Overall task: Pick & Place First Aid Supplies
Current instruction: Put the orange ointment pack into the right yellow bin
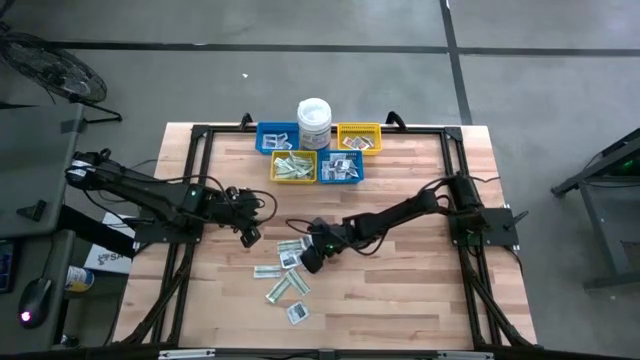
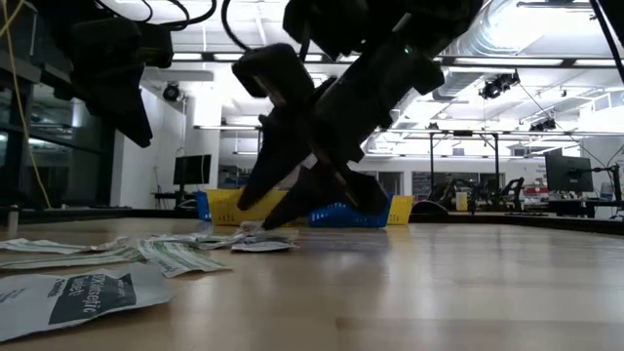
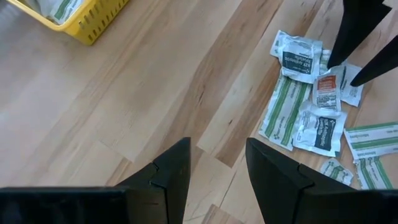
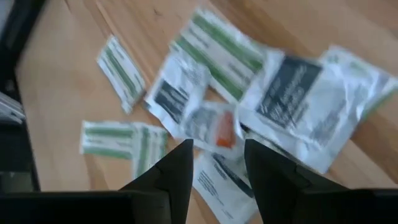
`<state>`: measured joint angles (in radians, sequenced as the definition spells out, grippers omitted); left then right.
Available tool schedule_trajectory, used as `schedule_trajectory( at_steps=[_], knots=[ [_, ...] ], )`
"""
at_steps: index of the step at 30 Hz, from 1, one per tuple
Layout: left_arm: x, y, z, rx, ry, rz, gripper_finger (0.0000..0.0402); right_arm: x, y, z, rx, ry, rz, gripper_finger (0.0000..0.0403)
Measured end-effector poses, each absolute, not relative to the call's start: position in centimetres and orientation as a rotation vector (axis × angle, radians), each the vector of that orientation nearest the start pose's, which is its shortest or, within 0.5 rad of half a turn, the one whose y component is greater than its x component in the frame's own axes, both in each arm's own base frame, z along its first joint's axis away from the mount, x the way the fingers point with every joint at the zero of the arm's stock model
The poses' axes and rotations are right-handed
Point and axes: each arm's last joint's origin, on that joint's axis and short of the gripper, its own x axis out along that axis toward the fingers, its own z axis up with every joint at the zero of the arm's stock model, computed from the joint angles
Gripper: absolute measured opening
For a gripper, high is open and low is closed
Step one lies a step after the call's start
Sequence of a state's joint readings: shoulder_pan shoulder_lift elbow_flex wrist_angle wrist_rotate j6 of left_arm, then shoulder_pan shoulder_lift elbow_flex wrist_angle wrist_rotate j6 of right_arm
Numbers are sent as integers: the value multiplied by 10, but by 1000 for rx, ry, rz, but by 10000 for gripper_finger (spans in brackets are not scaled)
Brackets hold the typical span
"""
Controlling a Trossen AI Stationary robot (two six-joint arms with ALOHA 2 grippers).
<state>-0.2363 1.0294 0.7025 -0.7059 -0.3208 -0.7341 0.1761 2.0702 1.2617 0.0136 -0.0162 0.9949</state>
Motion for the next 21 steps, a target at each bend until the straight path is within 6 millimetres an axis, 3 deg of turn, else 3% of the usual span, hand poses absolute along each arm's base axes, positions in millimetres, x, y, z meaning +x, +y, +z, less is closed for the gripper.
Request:
schedule_trajectory(
  at_steps=[13,21],
  knots=[
    [181,-34,226,-391,903,425,154,420,76,125,877,834,-220,134],
    [181,-34,226,-391,904,425,154,420,75,125,878,834,-218,72]
  ],
)
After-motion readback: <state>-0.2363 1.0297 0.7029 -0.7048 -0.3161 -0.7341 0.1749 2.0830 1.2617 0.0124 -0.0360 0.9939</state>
